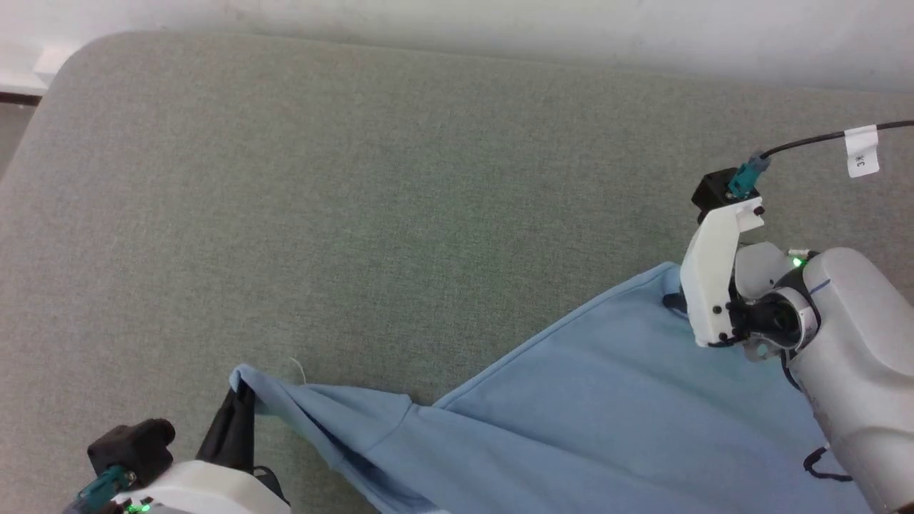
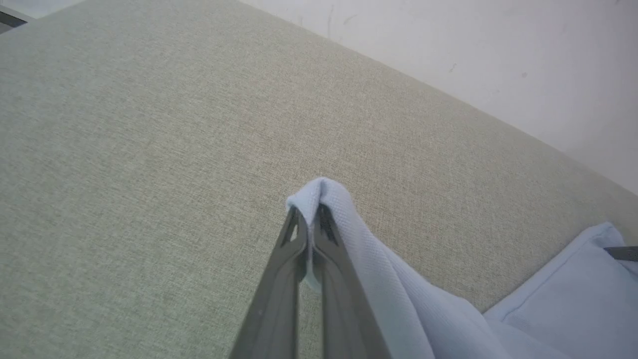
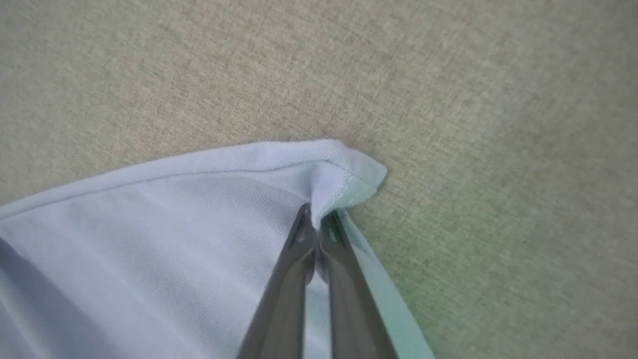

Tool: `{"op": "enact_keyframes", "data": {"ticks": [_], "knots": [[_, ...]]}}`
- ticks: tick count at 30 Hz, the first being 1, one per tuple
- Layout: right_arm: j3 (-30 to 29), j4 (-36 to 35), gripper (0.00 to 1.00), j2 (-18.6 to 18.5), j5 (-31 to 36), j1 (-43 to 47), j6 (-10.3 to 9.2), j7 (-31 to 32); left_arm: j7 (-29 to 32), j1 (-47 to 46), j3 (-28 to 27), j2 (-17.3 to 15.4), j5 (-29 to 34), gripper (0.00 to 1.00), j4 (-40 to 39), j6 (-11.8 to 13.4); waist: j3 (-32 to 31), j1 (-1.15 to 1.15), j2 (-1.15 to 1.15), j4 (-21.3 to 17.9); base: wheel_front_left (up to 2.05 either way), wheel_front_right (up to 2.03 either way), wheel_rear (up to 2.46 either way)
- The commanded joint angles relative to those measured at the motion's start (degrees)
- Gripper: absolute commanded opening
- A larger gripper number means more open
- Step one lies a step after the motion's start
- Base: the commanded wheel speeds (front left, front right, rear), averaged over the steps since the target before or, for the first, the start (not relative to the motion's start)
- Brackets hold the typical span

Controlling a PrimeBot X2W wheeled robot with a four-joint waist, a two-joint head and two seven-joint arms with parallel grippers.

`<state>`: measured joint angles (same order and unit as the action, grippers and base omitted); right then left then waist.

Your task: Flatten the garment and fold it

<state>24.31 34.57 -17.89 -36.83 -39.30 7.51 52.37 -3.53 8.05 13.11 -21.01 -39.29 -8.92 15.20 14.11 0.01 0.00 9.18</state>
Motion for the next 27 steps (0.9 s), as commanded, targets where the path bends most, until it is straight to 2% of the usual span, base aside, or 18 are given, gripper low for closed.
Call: {"op": "enact_keyframes", "data": {"ticks": [1, 7, 13, 19, 23, 27], "knots": [[1.23, 1.34, 0.0, 0.71, -0.66, 3.69, -0.02, 0.66, -0.43, -0.89, -0.41, -0.04, -0.12, 0.0, 0.17, 0.04, -1.2, -0.01, 0.0, -0.45, 0.0, 0.0, 0.0], [-1.77, -5.64, 0.0, -1.77, -3.41, 2.72, -0.02, -6.16, -0.06, -3.7, -1.87, -2.58, 1.4, 0.0, -0.82, 0.61, -5.61, -0.01, 0.0, -1.53, 0.0, 0.0, 0.0], [-7.14, -10.59, 0.0, -4.41, -0.95, 1.81, -0.02, -13.9, 2.69, -13.59, -4.42, -7.64, 2.16, 0.0, -1.93, -1.08, -10.15, -0.01, 0.0, -4.0, 0.0, 0.0, 0.0], [-11.53, -10.85, 0.0, -3.97, 3.73, -1.79, -0.02, -17.24, 6.96, -30.16, -3.32, -11.19, 2.11, 0.0, 5.46, -6.23, -10.31, -0.01, 0.0, -7.14, 0.0, 0.0, 0.0], [-13.12, -9.49, 0.0, -2.73, 7.25, -7.64, -0.02, -20.26, 7.83, -43.4, -2.52, -11.45, 2.02, 0.0, 15.18, -9.88, -6.85, -0.01, 0.0, -9.64, 0.0, 0.0, 0.0], [-14.91, -7.0, 0.0, -1.53, 10.78, -15.82, -0.02, -26.57, 5.88, -56.79, -3.38, -12.24, 2.6, 0.0, 25.13, -12.58, -2.02, -0.01, 0.0, -11.93, 0.0, 0.0, 0.0]]}}
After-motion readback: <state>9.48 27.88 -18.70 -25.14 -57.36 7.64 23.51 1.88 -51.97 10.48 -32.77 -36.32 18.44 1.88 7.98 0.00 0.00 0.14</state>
